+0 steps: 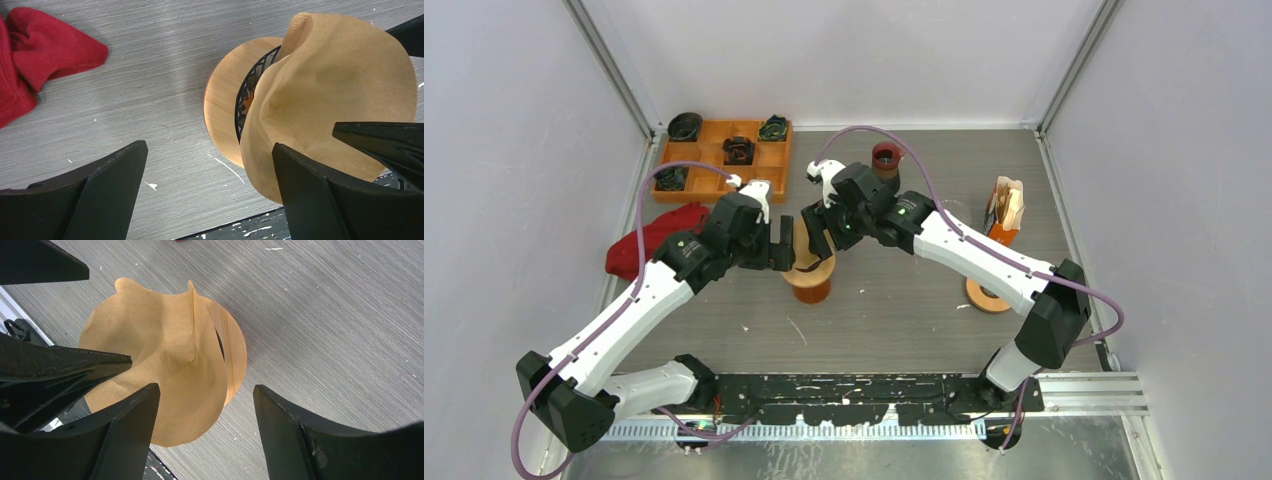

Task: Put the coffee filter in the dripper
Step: Place the coffee filter in the coffee dripper.

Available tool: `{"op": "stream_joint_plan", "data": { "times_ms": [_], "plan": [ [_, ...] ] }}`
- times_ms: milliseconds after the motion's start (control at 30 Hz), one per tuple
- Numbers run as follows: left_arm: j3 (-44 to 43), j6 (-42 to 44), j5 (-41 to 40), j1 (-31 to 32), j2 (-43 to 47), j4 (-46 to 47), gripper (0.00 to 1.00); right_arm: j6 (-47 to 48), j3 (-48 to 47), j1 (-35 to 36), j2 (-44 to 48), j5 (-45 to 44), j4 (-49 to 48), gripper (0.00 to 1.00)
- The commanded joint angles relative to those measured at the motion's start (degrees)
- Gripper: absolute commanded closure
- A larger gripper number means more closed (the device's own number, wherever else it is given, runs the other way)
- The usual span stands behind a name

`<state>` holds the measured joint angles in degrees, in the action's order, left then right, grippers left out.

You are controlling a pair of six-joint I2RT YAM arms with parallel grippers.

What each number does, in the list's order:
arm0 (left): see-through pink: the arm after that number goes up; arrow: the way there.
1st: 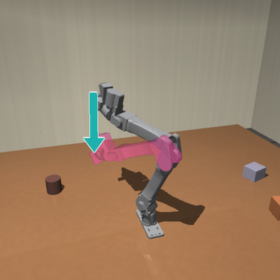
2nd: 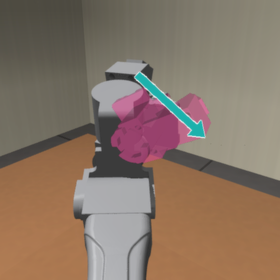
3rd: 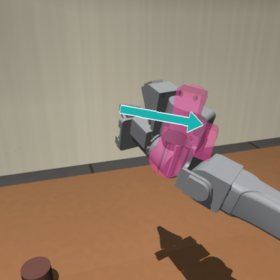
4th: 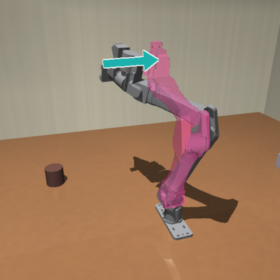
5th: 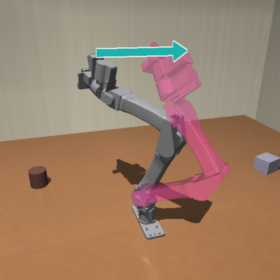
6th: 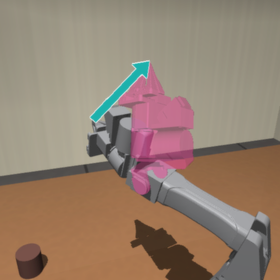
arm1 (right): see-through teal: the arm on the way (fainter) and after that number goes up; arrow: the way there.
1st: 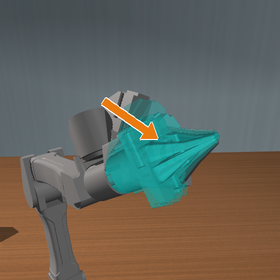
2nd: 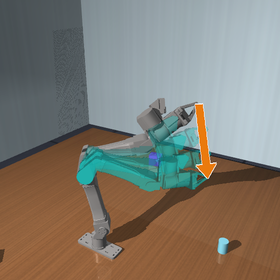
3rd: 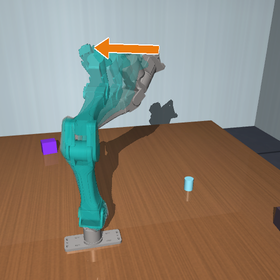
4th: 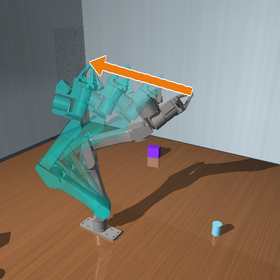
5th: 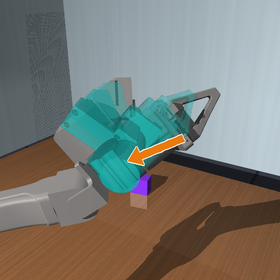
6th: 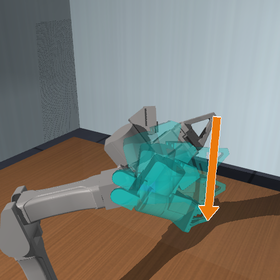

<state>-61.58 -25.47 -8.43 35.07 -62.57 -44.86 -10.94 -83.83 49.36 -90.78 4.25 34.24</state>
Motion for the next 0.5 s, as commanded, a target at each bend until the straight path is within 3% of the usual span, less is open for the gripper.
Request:
{"op": "stream_joint_plan", "data": {
  "times_ms": [0, 467],
  "plan": [
    [-2.46, -0.45, -0.52, -0.44, 0.88, 1.52, 0.01, -0.78, -2.85, -0.24, 1.04, -0.89, -2.98, 0.25],
    [-4.25, -0.38, -0.30, -0.78, 1.57, 2.06, 0.01, -0.67, -2.01, -0.24, 2.31, -2.75, -3.17, 0.24]
  ]
}}
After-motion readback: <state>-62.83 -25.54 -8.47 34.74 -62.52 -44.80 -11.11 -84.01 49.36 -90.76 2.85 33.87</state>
